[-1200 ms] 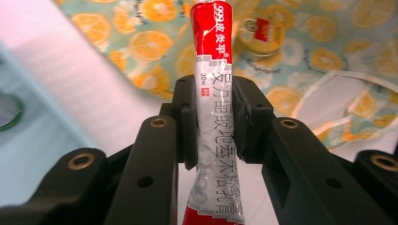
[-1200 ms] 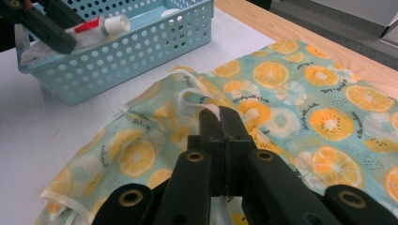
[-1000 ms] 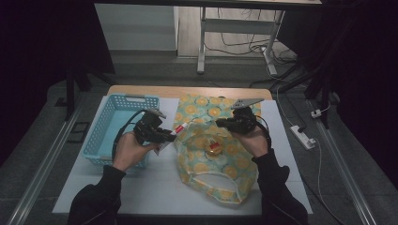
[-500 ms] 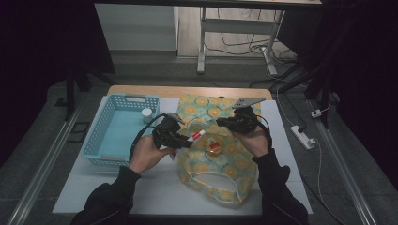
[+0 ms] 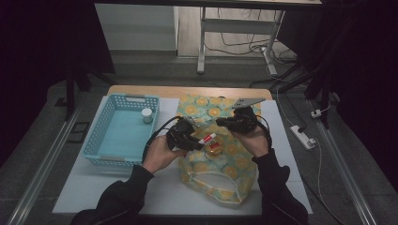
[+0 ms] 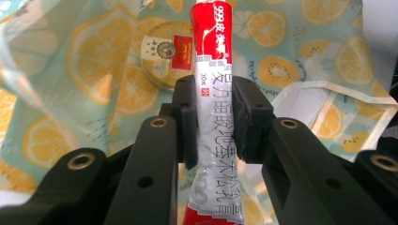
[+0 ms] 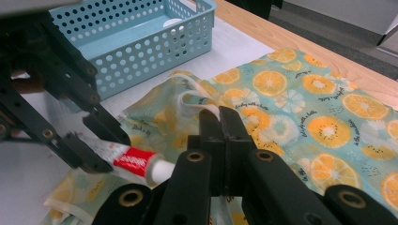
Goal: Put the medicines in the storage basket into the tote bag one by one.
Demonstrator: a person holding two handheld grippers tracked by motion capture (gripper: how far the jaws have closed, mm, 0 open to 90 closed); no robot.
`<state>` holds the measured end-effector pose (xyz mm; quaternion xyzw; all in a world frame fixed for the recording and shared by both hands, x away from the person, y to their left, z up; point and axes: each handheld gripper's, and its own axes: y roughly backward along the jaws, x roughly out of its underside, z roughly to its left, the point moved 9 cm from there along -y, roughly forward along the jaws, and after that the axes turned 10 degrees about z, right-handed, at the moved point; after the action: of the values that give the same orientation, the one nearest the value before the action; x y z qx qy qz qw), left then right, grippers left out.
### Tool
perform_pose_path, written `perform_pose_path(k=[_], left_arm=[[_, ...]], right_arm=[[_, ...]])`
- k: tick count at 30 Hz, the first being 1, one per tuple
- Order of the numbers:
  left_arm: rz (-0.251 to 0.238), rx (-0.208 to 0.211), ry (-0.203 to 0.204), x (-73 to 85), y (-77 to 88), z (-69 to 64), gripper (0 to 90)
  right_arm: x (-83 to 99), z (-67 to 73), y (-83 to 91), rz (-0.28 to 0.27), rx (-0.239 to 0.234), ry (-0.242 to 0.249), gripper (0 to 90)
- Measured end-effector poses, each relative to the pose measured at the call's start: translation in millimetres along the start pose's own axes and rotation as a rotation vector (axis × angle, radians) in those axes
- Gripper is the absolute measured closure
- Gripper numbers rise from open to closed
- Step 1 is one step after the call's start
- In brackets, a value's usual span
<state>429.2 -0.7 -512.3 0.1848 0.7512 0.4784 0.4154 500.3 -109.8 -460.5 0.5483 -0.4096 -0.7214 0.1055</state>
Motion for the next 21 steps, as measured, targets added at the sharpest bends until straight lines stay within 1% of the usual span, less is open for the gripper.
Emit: perform_pose_path(k=[6, 10, 13, 15, 18, 20, 21], left_arm=[[0.010, 0.004, 0.006, -7.7, -12.1, 0.4, 72.6], [0.013, -0.006, 0.016, -12.5, -19.6, 3.5, 72.6], [0.014, -0.026, 0.019, -16.0, -24.5, 6.7, 72.6], [0.023, -0.052, 0.011, -18.5, -27.6, 7.8, 72.6], [0.020, -0.060, 0.002, -23.9, -32.1, 6.8, 72.6], [0.023, -0.080, 0.001, -27.2, -35.1, 8.9, 72.6], [0.024, -0.084, 0.004, -28.8, -36.8, 10.2, 72.6]], right_arm=[[-0.9, 1.2, 0.7, -0.004, -0.002, 0.003, 90.0], [-1.2, 1.1, 1.3, -0.005, 0.000, 0.004, 90.0], [-1.0, 0.9, 0.8, -0.006, 0.000, 0.002, 90.0], [-0.9, 1.1, 0.4, -0.004, -0.001, 0.002, 90.0], [-0.9, 1.6, -0.3, -0.003, -0.003, 0.004, 90.0], [-0.5, 0.8, -0.2, -0.002, -0.001, 0.003, 90.0], [-0.4, 0.2, 0.0, -0.002, 0.000, 0.002, 90.0]])
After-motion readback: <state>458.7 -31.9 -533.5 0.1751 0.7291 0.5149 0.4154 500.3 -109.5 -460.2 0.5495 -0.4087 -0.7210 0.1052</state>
